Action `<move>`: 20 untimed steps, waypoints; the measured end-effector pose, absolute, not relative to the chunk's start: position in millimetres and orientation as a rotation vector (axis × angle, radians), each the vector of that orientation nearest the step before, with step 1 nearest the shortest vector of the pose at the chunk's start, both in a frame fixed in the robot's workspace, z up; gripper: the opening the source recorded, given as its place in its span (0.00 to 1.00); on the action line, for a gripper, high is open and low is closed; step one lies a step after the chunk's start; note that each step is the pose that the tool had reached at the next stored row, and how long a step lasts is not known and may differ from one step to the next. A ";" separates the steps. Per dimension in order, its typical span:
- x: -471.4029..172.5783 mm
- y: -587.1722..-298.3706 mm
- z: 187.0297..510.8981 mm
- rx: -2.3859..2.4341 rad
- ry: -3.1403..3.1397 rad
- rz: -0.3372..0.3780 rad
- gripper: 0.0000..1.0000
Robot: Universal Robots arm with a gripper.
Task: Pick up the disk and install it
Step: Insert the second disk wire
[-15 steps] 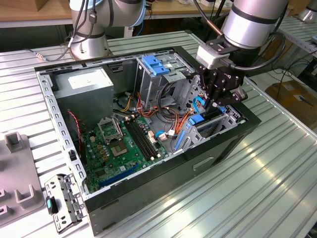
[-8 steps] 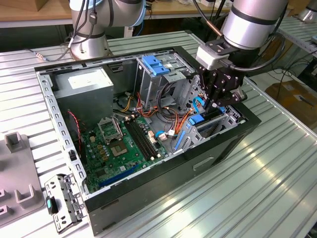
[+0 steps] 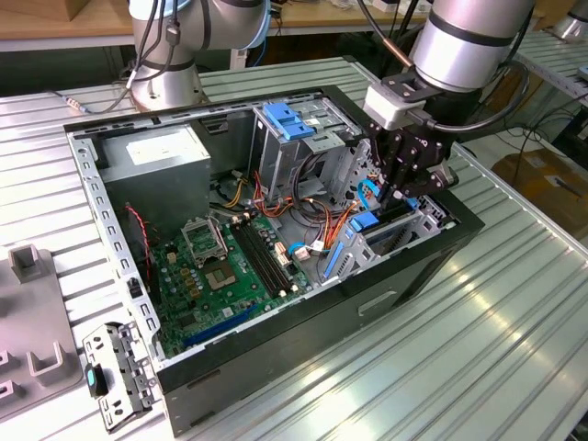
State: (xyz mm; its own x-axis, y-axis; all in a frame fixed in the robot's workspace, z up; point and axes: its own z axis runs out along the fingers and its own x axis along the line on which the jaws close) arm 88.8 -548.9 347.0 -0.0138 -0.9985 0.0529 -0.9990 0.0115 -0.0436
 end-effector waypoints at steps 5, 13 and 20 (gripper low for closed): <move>89.4 -548.9 345.8 2.201 -2.229 0.107 0.16; 89.4 -549.3 339.9 2.201 -2.230 0.106 0.16; 89.5 -549.2 342.5 2.203 -2.231 0.106 0.17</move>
